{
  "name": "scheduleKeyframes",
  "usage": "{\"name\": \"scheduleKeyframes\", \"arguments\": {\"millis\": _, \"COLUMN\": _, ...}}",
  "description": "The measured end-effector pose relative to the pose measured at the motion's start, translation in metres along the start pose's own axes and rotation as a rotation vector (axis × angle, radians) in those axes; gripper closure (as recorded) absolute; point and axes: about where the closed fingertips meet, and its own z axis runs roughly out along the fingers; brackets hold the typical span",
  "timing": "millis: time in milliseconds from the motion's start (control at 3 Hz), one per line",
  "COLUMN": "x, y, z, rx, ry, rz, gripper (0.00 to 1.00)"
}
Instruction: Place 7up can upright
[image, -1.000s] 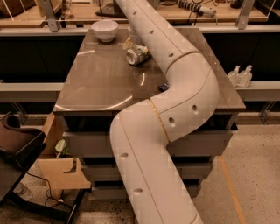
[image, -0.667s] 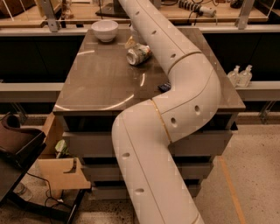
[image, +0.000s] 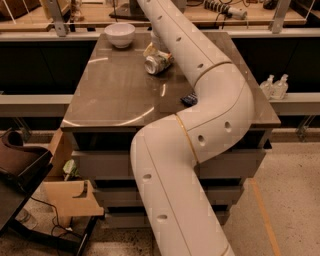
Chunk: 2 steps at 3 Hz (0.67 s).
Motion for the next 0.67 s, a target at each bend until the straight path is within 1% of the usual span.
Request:
{"name": "scheduleKeyframes", "arguments": {"millis": 333, "x": 0.0044, "y": 0.0046, "z": 0.0087, "rx": -0.017, "ry": 0.020, "rz": -0.009, "gripper": 0.00}}
{"name": "scheduleKeyframes", "arguments": {"millis": 667, "x": 0.0087, "y": 0.0107, "z": 0.0170, "rx": -0.027, "ry": 0.033, "rz": -0.020, "gripper": 0.17}}
